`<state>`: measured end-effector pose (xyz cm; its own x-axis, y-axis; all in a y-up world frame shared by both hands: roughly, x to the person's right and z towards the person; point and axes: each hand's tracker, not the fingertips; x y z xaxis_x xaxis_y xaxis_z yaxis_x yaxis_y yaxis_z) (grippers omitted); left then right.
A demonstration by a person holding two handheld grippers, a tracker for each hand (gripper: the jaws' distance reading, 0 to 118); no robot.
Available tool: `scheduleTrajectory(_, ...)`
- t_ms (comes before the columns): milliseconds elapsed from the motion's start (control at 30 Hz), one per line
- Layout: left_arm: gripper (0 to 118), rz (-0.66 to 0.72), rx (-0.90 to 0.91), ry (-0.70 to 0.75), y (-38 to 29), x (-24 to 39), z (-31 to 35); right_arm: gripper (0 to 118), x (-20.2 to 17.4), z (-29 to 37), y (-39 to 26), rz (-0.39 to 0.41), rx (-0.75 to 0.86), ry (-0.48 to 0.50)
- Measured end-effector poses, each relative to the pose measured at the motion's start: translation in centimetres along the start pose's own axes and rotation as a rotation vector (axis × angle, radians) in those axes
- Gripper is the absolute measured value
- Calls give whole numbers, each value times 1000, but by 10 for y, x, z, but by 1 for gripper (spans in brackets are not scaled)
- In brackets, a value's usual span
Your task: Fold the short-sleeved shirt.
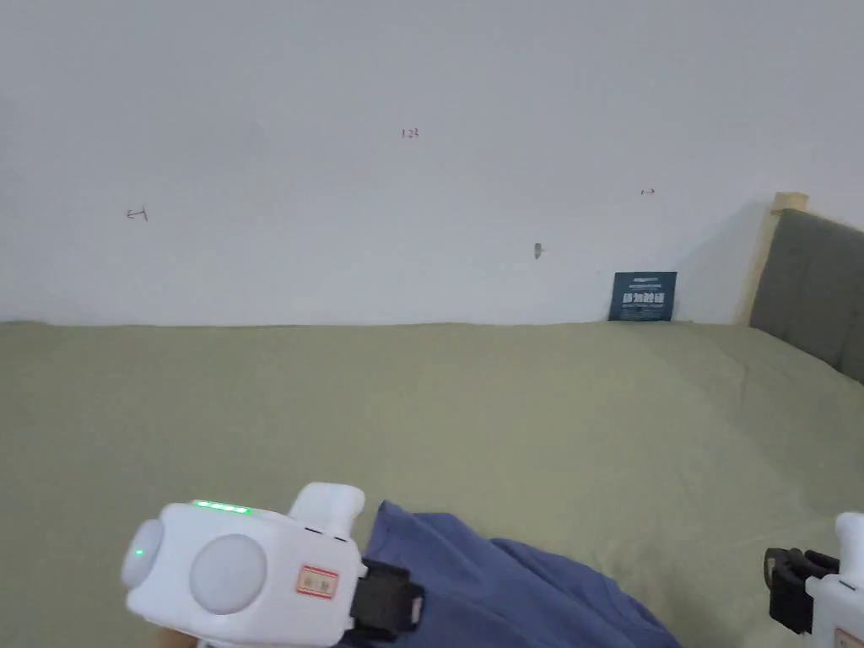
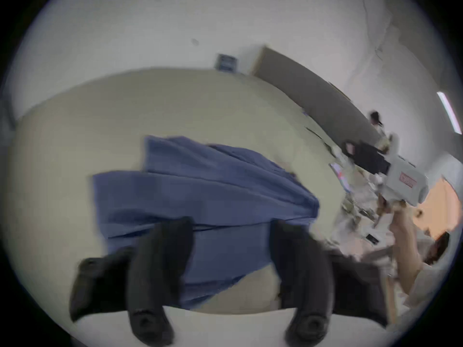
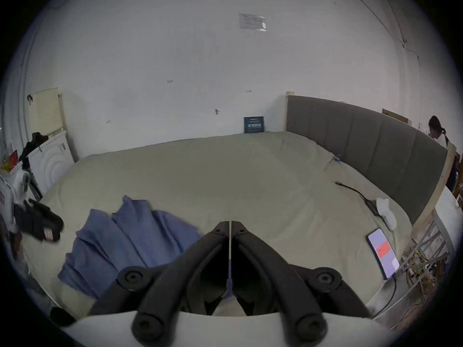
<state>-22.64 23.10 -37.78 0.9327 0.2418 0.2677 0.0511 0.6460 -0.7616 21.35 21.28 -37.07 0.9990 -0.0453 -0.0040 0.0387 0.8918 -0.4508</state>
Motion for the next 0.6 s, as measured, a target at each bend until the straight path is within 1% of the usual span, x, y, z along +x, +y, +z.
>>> scheduleTrajectory(33,1,20,43,73,-9,-13,14,2,-5,0,0,8,0,8)
scheduleTrajectory(100,0,77,121,251,-32,-38,39,2,-16,-2,-3,25,-16,44)
scheduleTrajectory(133,0,111,132,281,-43,-50,50,2,-21,-3,-5,34,-26,53)
scheduleTrajectory(300,0,282,137,279,-89,-84,69,2,-44,-9,-18,54,-70,108)
scheduleTrajectory(433,0,285,95,268,-92,-94,50,2,-54,-12,-24,77,-90,126)
scheduleTrajectory(533,0,278,38,244,-67,-102,21,2,-56,-12,-23,88,-97,126)
scheduleTrajectory(600,0,264,7,225,-39,-112,-4,2,-54,-13,-22,93,-99,123)
